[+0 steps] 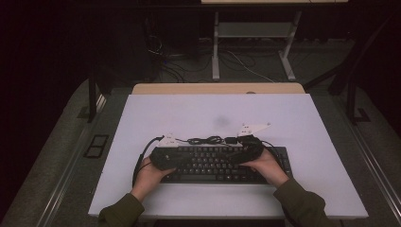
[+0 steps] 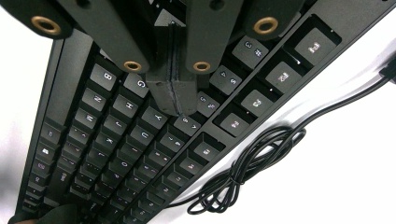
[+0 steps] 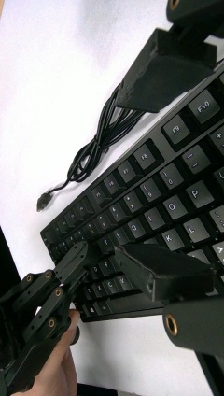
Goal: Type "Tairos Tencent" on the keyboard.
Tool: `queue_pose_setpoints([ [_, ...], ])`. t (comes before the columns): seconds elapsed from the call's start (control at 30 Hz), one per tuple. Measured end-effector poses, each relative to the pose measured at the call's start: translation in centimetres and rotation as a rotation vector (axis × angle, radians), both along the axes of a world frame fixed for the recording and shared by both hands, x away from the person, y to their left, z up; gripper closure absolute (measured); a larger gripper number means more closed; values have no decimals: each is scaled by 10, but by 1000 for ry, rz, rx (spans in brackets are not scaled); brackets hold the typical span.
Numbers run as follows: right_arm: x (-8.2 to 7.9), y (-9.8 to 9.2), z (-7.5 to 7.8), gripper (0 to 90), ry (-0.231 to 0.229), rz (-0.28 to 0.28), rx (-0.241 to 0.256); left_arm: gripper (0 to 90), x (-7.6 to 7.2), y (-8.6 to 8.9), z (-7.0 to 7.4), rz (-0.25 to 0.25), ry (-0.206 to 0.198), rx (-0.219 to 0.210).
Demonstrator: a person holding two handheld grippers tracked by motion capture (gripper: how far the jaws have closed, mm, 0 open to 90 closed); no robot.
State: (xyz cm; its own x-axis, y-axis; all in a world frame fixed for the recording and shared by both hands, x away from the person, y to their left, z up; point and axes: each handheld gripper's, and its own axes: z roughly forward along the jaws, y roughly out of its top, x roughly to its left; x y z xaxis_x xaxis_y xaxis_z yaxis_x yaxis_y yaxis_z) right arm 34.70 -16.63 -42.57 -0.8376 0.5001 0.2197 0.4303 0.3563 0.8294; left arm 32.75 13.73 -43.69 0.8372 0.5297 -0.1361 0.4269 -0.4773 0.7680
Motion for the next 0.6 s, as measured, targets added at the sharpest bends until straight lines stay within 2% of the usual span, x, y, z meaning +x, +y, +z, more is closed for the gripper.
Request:
queue_pose_setpoints([
  [0.6,0,0,0,234,-2,-1,2,893,0,-1,0,-4,3,7],
])
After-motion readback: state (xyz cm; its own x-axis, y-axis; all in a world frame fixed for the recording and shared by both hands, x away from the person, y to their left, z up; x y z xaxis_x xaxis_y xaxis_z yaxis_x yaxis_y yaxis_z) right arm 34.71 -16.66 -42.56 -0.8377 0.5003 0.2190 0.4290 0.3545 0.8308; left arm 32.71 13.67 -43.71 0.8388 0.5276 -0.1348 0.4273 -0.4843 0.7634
